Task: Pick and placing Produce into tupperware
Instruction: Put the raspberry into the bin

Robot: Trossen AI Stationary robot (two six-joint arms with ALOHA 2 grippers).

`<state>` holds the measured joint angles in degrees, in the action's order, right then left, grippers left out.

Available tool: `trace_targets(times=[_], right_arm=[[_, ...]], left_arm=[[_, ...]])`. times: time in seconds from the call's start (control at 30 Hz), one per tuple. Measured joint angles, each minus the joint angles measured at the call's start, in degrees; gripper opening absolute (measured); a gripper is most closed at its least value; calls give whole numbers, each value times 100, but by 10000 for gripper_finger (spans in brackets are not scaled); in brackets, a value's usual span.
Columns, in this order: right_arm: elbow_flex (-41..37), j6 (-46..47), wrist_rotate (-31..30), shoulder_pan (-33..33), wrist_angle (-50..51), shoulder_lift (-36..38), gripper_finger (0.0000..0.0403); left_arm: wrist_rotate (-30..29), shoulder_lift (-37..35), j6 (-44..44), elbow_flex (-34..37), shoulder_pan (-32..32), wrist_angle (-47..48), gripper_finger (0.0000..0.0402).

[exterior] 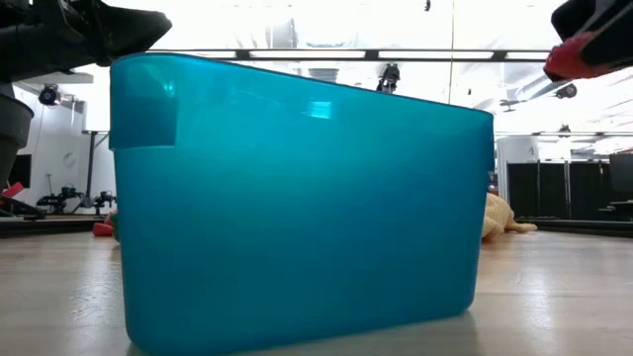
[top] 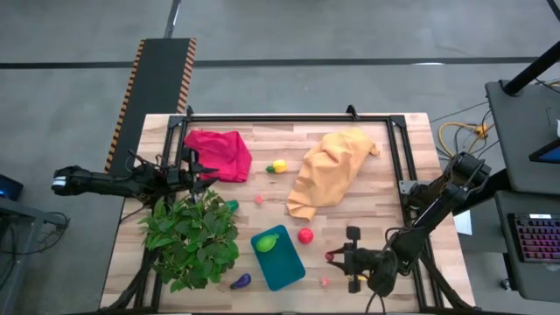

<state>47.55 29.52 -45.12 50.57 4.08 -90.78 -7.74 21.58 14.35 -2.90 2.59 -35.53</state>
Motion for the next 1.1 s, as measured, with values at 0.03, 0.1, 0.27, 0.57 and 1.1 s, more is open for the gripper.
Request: trace_targets(times=[0.03,0.1,0.27,0.57,1.1], right_arm=[[0,-21,0,-9,-30,0,95],[0,-24,0,-28,-33,0,95],[-2,-159,0,-127,-154,-6,95],[-2,-870,6,-346,-516,-7,95],[-4,-1600,51,-638,-1037,-13,95]], left_arm=[[-1,2,0,0,2,2,78],[-1,2,0,0,0,1,78],[1,0,-7,0,0,2,78],[-1,2,-13,0,1,2,78],[-1,2,-20,17,2,2,78]])
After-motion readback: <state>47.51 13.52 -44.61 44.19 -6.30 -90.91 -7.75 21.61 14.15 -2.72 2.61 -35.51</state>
